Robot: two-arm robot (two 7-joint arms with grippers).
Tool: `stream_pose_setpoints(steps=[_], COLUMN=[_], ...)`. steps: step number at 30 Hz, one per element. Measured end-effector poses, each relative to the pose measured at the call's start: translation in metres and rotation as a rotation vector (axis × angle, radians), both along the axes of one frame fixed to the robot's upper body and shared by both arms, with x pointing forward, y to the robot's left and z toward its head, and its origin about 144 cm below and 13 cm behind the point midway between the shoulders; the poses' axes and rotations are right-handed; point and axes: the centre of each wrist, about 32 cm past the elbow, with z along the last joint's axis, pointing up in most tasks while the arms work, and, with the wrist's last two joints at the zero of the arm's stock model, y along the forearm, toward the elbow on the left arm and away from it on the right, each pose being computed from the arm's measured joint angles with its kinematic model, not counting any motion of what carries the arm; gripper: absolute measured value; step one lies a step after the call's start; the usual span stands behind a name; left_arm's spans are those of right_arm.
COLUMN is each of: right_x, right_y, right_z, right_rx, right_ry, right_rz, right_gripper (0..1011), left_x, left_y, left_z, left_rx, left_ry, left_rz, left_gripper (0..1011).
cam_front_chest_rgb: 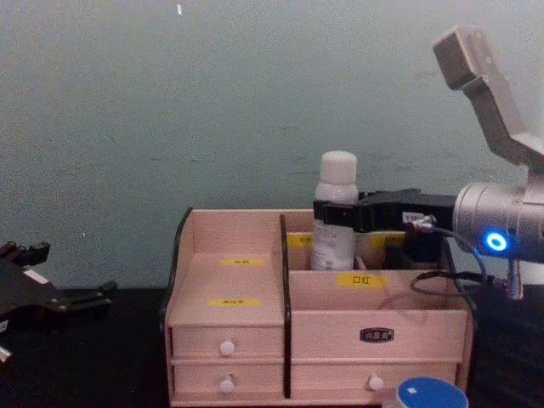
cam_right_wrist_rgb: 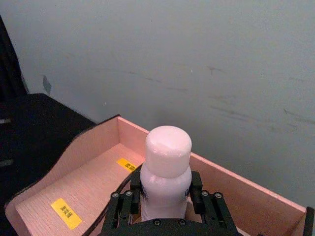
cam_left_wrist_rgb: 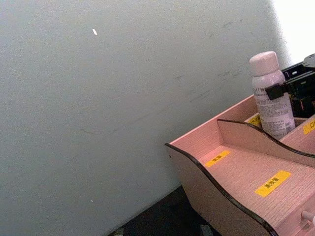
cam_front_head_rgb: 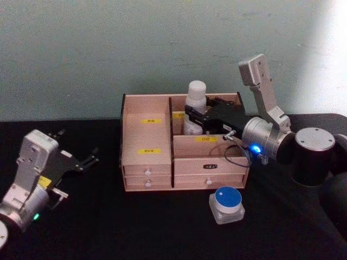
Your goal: Pick up the facial cleanser and watermelon frost from the table and place them into the tiered storage box.
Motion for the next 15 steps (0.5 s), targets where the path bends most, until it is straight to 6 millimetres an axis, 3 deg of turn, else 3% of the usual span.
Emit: stream_pose_setpoints(steps=[15], right_x=[0.0032], right_y=[-0.0002], right_z=[-0.0055], right_rx=[-0.023], right_ry=[0.04], right_rz=[-0.008], right_gripper=[589], left_x=[0.0], left_y=[0.0], left_z=[0.0], left_rx=[0.0], left_ry=[0.0], left_rz=[0.0], left_gripper=[1002])
